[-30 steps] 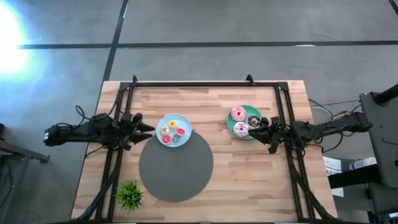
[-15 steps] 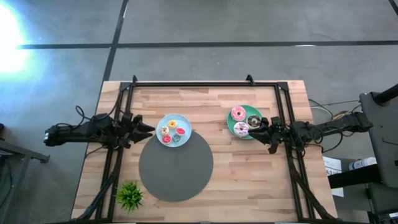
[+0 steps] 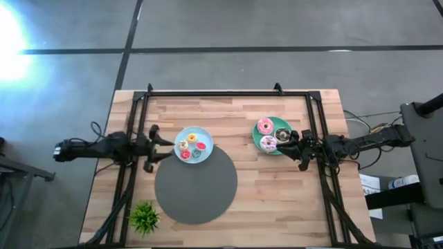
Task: Pick & Place donuts
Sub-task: Return to Home Position
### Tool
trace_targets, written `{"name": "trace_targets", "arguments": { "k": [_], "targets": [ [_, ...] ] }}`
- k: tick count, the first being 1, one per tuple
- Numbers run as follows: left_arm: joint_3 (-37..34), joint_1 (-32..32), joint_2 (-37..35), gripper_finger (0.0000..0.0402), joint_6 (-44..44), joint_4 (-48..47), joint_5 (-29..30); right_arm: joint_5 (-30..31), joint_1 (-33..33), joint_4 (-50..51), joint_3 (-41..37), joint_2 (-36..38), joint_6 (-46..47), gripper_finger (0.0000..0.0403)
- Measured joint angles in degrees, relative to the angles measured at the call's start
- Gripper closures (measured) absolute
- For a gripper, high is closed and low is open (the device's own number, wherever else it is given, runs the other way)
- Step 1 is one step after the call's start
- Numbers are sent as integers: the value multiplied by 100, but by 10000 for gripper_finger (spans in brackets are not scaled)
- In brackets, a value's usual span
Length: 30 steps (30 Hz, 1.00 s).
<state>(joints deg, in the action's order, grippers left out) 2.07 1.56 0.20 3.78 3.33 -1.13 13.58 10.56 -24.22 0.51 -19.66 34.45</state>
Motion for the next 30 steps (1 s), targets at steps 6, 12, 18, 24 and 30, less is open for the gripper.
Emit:
{"name": "trace_targets", "arguments": {
  "k": [6,12,18,24,30],
  "targets": [
    [-156,55,-11,230,-556,145,68,-4,1,3,2,4,1,328],
    [-156,57,-14,230,-614,-244,139,-12,3,33,2,-9,-1,322],
    [-158,42,-14,230,-643,-247,155,-11,3,43,2,-33,0,326],
    [-152,42,25,230,-330,-242,156,-8,3,40,2,-33,-1,334],
    [-145,42,154,230,-164,-246,156,-5,3,39,2,-36,-1,332]
  ]
}}
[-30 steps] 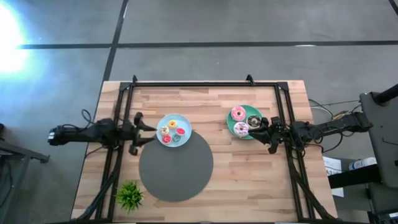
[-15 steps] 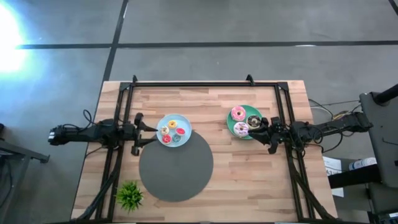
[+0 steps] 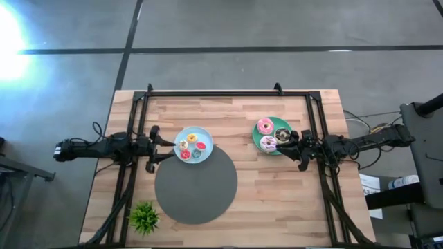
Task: Pick & Place donuts
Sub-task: Return to Home Position
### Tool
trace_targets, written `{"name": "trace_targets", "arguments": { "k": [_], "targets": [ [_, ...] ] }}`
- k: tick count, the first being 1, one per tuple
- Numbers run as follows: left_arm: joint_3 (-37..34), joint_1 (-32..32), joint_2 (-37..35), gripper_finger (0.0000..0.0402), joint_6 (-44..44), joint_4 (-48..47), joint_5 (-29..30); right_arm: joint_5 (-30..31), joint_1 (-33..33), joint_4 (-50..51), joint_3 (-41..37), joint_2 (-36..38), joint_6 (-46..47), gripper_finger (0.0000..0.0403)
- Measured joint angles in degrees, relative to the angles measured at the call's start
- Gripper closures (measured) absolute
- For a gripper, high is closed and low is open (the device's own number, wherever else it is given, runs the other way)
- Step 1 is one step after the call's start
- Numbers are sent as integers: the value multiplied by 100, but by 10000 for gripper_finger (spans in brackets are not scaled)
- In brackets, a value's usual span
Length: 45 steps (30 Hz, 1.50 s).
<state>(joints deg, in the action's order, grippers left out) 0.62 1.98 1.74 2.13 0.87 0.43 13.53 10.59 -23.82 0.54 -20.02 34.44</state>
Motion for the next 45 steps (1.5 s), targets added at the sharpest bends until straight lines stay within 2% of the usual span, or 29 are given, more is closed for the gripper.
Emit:
{"name": "trace_targets", "arguments": {
  "k": [14,19,22,24,27,29,34,39,45],
  "targets": [
    [0,0,15,230,4,10,7,-6,0,24,0,1,-20,328],
    [0,0,15,230,7,12,7,16,-42,236,4,126,-1194,334],
    [0,0,15,230,7,13,9,-436,-264,232,4,431,-2254,334],
    [0,0,15,230,7,14,9,-1050,-439,319,4,714,-2770,334],
    [0,0,15,230,7,14,9,-2210,-754,815,9,1122,-2968,331],
    [0,0,17,230,7,14,9,-2679,-921,1227,7,1278,-2973,328],
    [0,0,17,230,7,15,7,-2657,-990,2140,7,1620,-3278,323],
    [0,0,20,230,7,21,12,-2576,-984,2163,9,1998,-3468,322],
    [0,0,20,230,7,24,11,-2557,-984,2163,9,1922,-3418,331]
  ]
}}
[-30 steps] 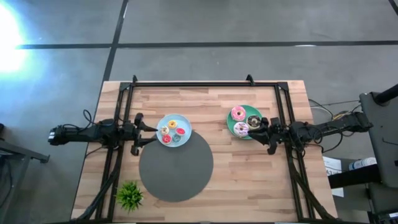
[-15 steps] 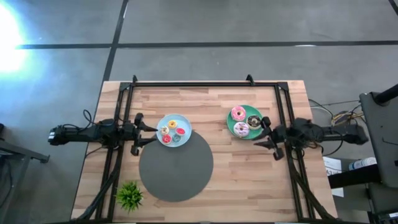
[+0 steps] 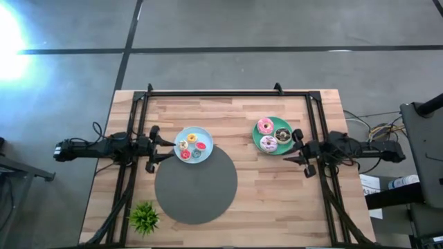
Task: Pick & Place donuts
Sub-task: Return to Home Position
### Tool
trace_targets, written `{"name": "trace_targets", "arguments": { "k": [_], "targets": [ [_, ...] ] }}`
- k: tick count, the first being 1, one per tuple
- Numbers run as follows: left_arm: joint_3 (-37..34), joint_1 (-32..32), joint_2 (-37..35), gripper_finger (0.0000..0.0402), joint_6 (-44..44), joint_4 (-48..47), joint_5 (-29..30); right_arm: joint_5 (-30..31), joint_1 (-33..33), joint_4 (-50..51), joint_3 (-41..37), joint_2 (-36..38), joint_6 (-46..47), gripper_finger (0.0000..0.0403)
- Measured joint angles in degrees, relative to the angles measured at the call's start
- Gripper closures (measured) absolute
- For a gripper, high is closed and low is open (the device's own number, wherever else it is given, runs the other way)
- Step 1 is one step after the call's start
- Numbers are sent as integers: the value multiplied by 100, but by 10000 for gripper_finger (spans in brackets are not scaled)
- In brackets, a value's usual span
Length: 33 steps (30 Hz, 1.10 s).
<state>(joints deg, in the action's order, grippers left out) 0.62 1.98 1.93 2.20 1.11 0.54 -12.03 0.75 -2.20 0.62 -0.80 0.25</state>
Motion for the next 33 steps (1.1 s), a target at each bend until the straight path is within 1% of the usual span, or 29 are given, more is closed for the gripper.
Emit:
{"name": "trace_targets", "arguments": {
  "k": [5,22,33],
  "targets": [
    [0,0,2,230,0,3,0,2,0,-2,-1,-77,2,334],
    [2,0,4,230,0,10,0,4,0,-4,-2,-125,17,316],
    [2,0,4,230,0,12,-1,4,0,-2,-2,-125,17,332]
  ]
}}
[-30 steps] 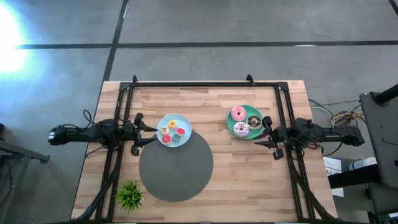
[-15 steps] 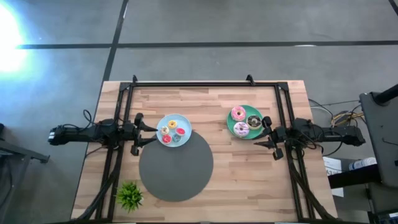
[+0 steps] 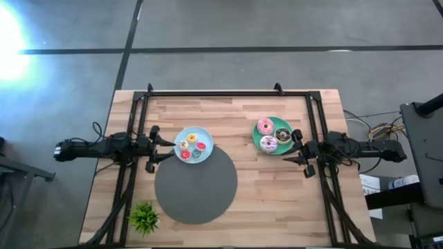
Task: Pick & Place donuts
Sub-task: Return to Home Position
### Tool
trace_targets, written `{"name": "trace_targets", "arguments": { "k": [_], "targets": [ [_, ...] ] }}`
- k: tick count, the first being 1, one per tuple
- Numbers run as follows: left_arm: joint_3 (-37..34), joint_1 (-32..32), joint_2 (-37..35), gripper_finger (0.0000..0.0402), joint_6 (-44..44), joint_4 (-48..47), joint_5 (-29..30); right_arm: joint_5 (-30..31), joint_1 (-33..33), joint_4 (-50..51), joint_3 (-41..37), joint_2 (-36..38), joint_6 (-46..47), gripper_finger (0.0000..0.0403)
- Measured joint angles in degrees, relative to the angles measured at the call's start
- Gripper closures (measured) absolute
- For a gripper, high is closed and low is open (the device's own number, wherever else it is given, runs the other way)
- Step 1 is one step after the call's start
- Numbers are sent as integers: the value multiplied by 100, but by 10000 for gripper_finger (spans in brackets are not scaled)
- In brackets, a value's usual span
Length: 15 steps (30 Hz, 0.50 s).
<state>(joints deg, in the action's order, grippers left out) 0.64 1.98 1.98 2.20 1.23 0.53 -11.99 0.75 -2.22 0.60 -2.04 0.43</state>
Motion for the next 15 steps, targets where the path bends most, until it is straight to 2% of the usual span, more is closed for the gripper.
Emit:
{"name": "trace_targets", "arguments": {
  "k": [15],
  "targets": [
    [0,0,0,230,0,0,-1,1,0,0,0,0,-2,319]
  ]
}}
